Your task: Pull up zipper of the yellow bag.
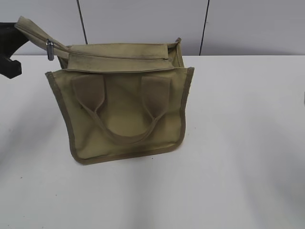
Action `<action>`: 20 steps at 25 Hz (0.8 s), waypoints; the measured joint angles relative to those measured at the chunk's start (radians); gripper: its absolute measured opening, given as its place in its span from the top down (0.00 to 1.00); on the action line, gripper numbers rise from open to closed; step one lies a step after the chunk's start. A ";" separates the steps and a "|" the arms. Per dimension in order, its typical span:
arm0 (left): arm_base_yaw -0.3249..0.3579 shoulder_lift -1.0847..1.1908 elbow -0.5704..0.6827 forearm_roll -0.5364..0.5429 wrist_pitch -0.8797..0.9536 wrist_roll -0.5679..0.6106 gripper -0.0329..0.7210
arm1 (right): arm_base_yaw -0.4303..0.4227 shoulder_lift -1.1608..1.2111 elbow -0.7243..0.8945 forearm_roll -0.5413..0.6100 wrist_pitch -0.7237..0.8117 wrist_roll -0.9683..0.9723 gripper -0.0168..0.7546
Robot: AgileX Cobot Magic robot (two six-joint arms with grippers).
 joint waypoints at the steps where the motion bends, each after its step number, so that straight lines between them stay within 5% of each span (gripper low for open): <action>1: 0.000 -0.001 0.000 0.011 0.000 -0.009 0.95 | 0.022 0.053 -0.025 0.001 -0.008 -0.005 0.24; 7: 0.000 -0.001 0.000 0.036 -0.003 -0.044 0.95 | 0.236 0.364 -0.154 -0.025 -0.136 0.034 0.25; 14: 0.000 -0.001 0.000 0.045 -0.006 -0.049 0.95 | 0.549 0.668 -0.353 -0.245 -0.318 0.362 0.25; 20: 0.000 -0.001 0.000 0.046 -0.006 -0.051 0.95 | 0.706 0.932 -0.602 -0.294 -0.398 0.512 0.32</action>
